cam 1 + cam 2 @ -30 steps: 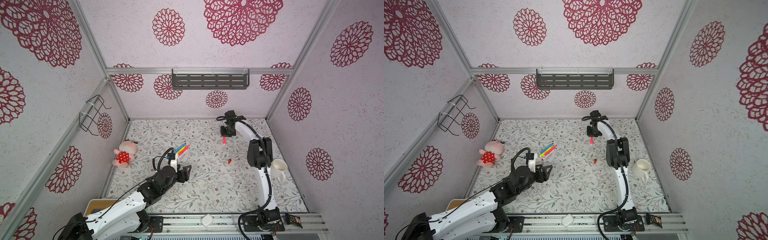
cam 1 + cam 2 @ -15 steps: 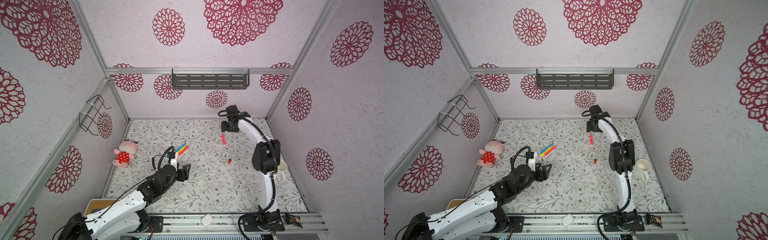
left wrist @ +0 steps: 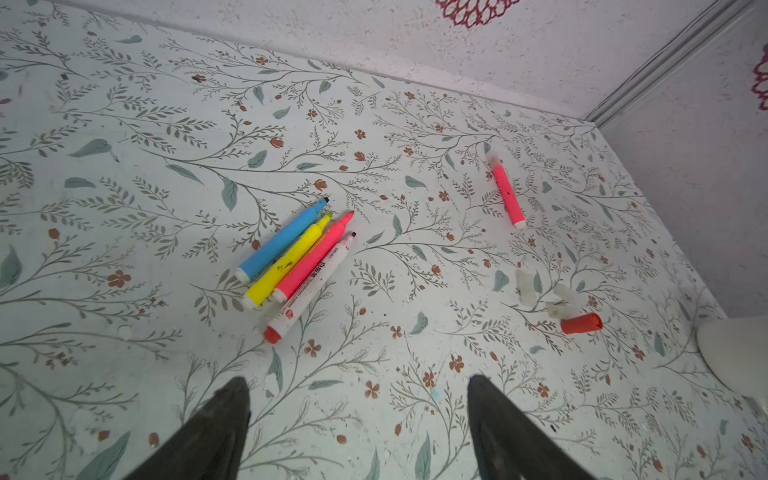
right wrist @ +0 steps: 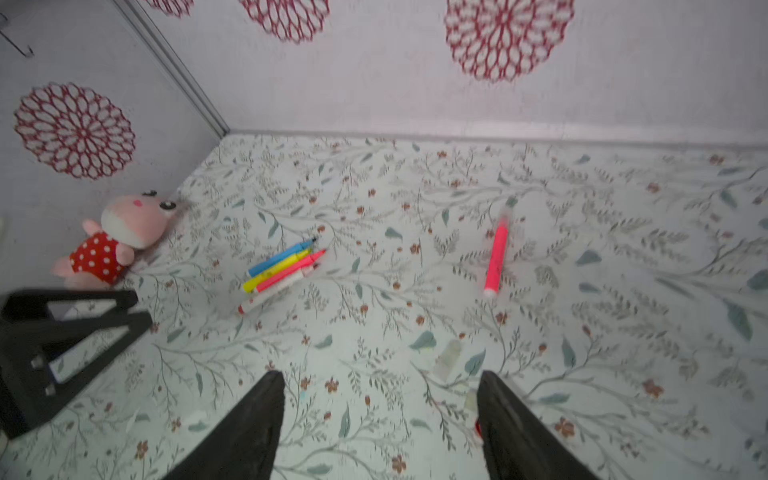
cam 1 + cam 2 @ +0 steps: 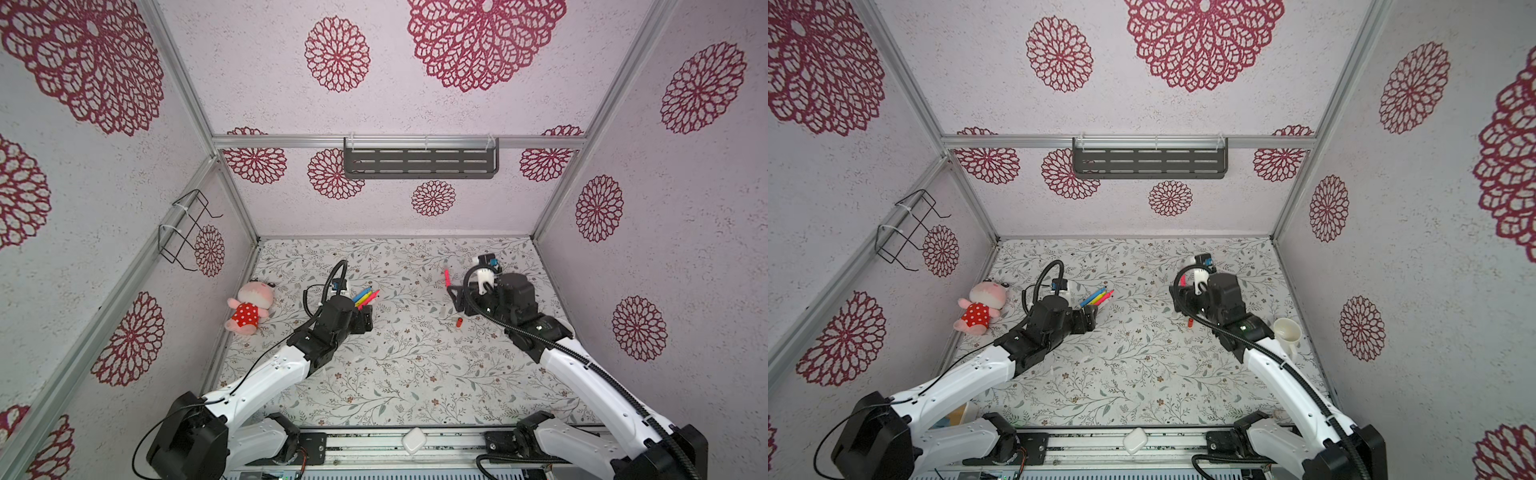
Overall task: Insert the pens into the pen caps
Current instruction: 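Move the left gripper over the markers while the right gripper draws back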
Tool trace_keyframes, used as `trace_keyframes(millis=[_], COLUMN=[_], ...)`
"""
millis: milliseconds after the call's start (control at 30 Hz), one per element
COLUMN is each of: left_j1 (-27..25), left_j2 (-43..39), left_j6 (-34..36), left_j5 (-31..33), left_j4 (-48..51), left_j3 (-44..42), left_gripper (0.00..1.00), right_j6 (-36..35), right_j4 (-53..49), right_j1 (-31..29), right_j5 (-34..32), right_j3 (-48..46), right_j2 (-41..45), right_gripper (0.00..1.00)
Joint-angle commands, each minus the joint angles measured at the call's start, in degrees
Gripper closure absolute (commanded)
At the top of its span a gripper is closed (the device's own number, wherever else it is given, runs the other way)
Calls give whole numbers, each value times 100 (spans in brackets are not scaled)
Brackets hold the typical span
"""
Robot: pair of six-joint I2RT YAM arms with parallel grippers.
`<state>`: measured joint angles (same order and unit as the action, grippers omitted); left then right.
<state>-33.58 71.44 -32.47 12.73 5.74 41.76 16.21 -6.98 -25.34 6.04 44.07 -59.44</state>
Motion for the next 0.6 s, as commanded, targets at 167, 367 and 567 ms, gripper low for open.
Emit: trace_keyframes(millis=[167, 367, 567], left_j1=[457, 724, 926], left_j2=[1812, 2741, 3238], left_j6=[708, 905, 1006], left_j5=[-505, -674, -970], left_j4=[577, 1068, 1208], left_j3=[1389, 2154, 2382], left_gripper=[29, 42, 46], right_j6=[778, 806, 796], right_j4=[698, 593, 645], right_j1=[-239, -252, -250], right_j5=[187, 158, 137], right_j3=[-1304, -1647, -1760], right_j2=[1094, 1425, 1381], right_gripper=[26, 26, 26])
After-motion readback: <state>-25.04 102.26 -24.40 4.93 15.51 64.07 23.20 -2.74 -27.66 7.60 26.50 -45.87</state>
